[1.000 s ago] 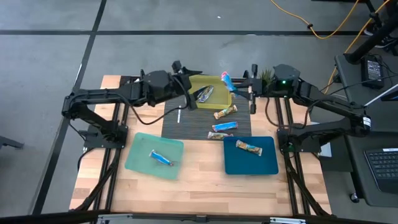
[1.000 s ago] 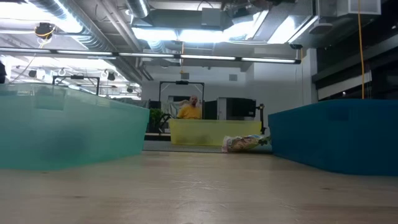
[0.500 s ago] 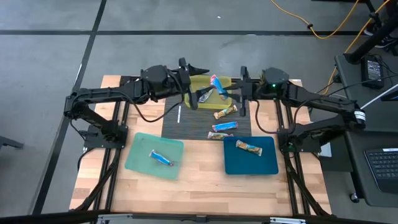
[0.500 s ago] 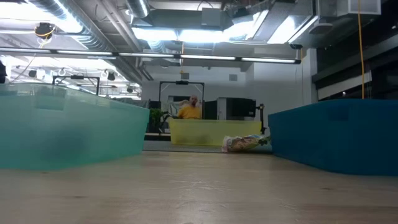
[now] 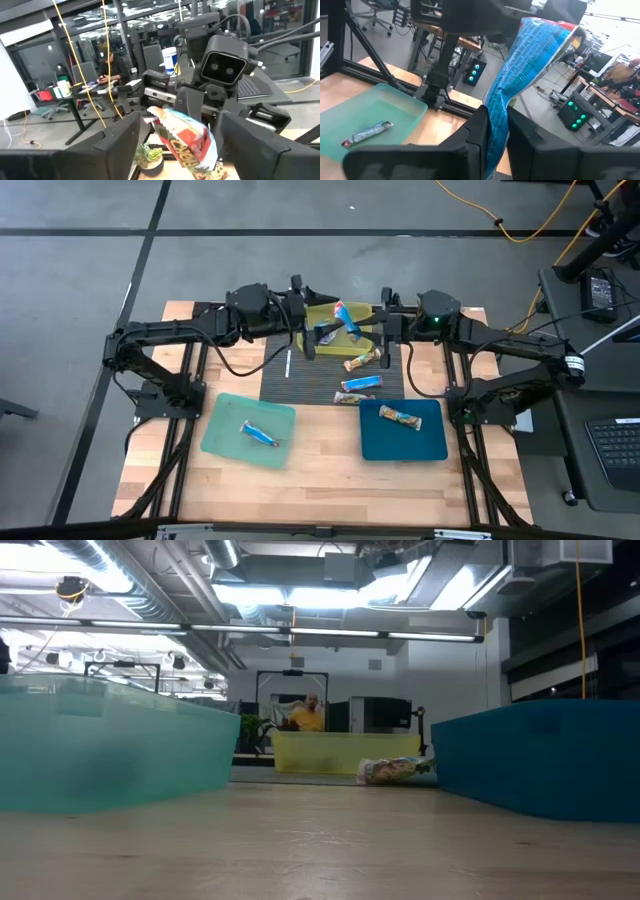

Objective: Pick and place Granola Bars by type
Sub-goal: Put the red granola bar into the green bin

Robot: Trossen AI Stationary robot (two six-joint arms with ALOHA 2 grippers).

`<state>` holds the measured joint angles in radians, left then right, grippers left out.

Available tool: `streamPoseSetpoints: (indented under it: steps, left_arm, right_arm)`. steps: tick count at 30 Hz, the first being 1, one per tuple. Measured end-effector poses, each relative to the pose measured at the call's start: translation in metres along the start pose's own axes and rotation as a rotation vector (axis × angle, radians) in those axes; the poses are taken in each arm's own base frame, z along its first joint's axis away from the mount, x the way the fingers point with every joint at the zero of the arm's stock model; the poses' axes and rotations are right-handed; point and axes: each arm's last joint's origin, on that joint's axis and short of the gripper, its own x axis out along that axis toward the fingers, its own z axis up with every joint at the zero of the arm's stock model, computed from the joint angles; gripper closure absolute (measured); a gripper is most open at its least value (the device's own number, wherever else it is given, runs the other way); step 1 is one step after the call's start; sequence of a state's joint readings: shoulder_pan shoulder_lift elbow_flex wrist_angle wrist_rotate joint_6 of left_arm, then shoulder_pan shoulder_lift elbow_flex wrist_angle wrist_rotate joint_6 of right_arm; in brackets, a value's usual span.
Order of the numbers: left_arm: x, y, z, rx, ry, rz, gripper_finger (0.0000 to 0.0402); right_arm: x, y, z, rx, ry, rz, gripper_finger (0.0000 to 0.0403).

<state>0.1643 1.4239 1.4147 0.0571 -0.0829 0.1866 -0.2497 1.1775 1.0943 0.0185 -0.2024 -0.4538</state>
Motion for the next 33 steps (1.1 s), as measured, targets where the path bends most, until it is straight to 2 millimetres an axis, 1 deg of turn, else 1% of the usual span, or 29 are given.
streamPoseSetpoints:
  steps: [4, 14, 20, 24, 29, 31, 33]
  left_arm:
    - [0.0001, 0.0011, -0.0002, -0.009, 0.001, 0.003, 0.017]
    - [0.0001, 0.0011, -0.0002, -0.009, 0.001, 0.003, 0.0273]
    - [0.0001, 0.0001, 0.002, -0.01, -0.032, -0.043, 0.0324]
    - [0.0001, 0.0, 0.0023, -0.01, -0.036, -0.047, 0.0343]
    - [0.0001, -0.0002, 0.0023, -0.01, -0.037, -0.049, 0.0349]
    - [0.0001, -0.0002, 0.0023, -0.01, -0.037, -0.049, 0.0348]
    - [0.0001, -0.0003, 0.0025, -0.01, -0.038, -0.049, 0.0348]
  right_arm:
    - [0.0, -0.0005, 0.0011, -0.003, -0.012, -0.006, 0.0341]
    - [-0.0001, -0.002, 0.0042, -0.009, -0.042, -0.021, 0.0341]
    - [0.0033, -0.0018, 0.0024, -0.006, -0.042, -0.017, 0.0341]
    - [0.0047, -0.0016, 0.0016, -0.005, -0.04, -0.016, 0.034]
    - [0.0036, -0.0016, 0.0023, -0.004, -0.04, -0.017, 0.0339]
    - [0.0035, -0.0018, 0.0024, -0.004, -0.04, -0.02, 0.0333]
    - [0.0031, -0.0022, 0.0028, -0.002, -0.034, -0.027, 0.0318]
